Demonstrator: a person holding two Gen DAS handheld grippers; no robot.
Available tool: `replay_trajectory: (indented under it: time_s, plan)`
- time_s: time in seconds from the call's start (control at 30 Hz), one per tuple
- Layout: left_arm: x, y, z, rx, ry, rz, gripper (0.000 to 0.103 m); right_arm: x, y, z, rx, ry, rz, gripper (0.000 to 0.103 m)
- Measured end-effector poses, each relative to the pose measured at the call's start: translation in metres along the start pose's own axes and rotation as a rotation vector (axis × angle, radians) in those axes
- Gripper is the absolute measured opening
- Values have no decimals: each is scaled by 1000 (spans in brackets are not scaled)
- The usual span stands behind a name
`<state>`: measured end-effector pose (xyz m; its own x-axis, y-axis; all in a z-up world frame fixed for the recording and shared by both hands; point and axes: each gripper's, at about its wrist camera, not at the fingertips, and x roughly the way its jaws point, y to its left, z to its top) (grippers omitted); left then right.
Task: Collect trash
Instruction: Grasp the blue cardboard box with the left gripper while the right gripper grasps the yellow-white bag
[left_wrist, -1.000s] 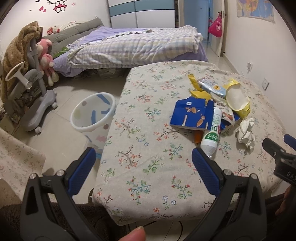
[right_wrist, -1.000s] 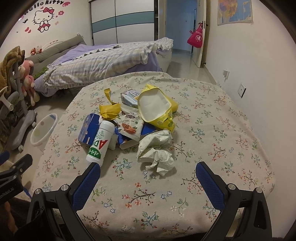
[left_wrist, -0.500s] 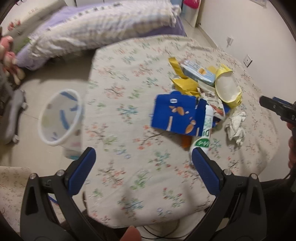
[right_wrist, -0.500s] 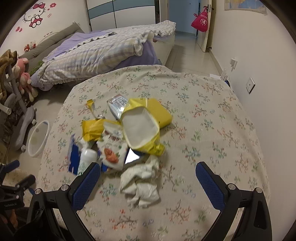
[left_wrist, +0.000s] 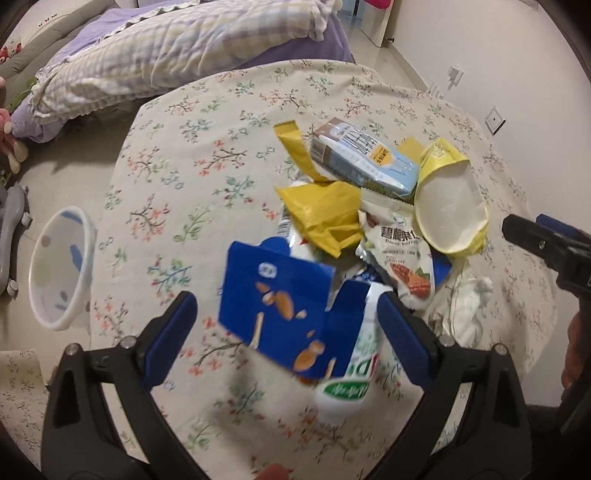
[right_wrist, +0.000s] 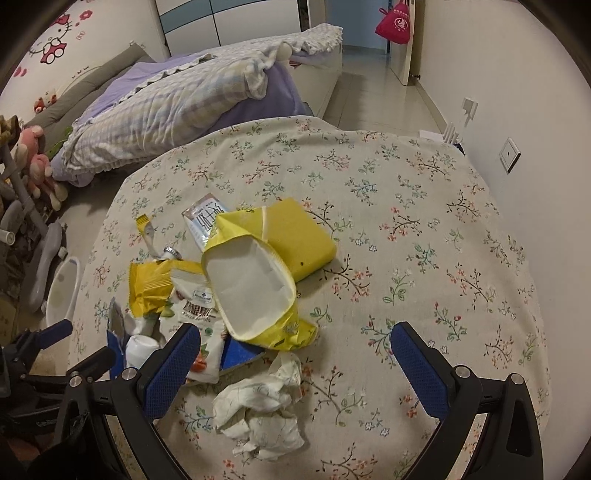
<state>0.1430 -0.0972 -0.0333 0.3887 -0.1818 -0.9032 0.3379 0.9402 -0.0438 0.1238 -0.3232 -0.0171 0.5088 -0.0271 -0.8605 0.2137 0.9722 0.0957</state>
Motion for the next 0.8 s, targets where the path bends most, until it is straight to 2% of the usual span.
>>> replay_trajectory:
  time_s: [0.13,0.2,0.27,0.33,0.67,0.77,0.8]
  plan:
    - [4,-3,3,26,-28,49,79,10,-2,6,-10,12,-22,103]
    - [5,3,5,30,-25,49,51,12,-1,8,-19,11,-18,103]
    - [6,12,6,13,-3,18,36,13,2,9,-28,7,-14,103]
    - [5,22,5,-6,2,-12,29,16,4,11,-36,9,-7,103]
    - [-14,78,10,-122,-23,-80,27,49,27,16,-87,67,3,101]
    - [-17,93,10,-160,-26,-99,23,62,31,14,-98,104,9,82]
    - [-18,96,10,-164,-31,-99,21,66,31,13,-98,120,19,66]
